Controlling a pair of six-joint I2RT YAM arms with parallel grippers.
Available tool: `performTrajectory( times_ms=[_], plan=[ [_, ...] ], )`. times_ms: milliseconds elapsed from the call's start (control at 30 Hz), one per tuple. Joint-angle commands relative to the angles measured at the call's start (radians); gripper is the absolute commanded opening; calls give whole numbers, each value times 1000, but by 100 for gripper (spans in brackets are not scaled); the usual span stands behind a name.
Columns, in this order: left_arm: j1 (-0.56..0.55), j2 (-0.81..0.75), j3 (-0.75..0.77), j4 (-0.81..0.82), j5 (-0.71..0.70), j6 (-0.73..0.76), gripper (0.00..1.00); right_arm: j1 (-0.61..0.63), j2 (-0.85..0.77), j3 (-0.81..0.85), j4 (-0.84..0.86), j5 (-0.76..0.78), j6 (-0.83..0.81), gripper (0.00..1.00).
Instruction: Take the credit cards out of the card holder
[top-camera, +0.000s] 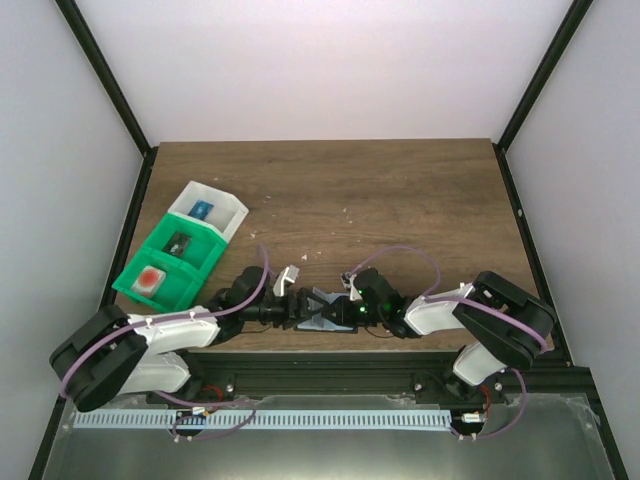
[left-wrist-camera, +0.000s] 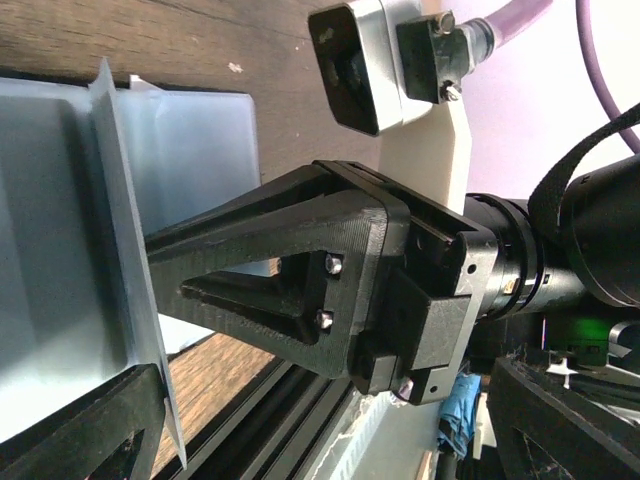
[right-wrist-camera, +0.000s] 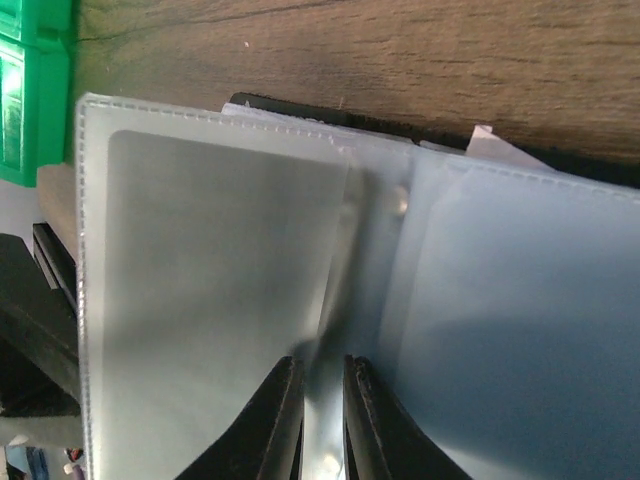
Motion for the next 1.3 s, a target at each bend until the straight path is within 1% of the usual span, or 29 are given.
performTrajectory(
  times_ms=[0,167,433,600,867,1000,1167,1267],
  plan=[
    [-31,36,44,39,-16,-9,90,9,17,-13,-6,-18,3,14],
    [-51,83,60,57,-17,-15,90,10,-28,-33,2,-4,11,14],
    [-61,89,72,63,-37,-16,89,10,-124,-56,-45,44,6,14],
    [-71,112,83,74,-36,-22,89,9,-185,-76,-81,96,7,14],
    [-100,148,117,79,-40,-20,89,9,-252,-109,-110,133,17,14],
    [-104,152,117,79,-48,-13,89,9,-337,-148,-135,189,36,14],
    [-103,143,139,-4,-81,45,90,9,-457,-160,-213,247,37,15],
    [-102,133,138,-24,-100,49,90,10,-510,-157,-251,265,33,15]
  ],
)
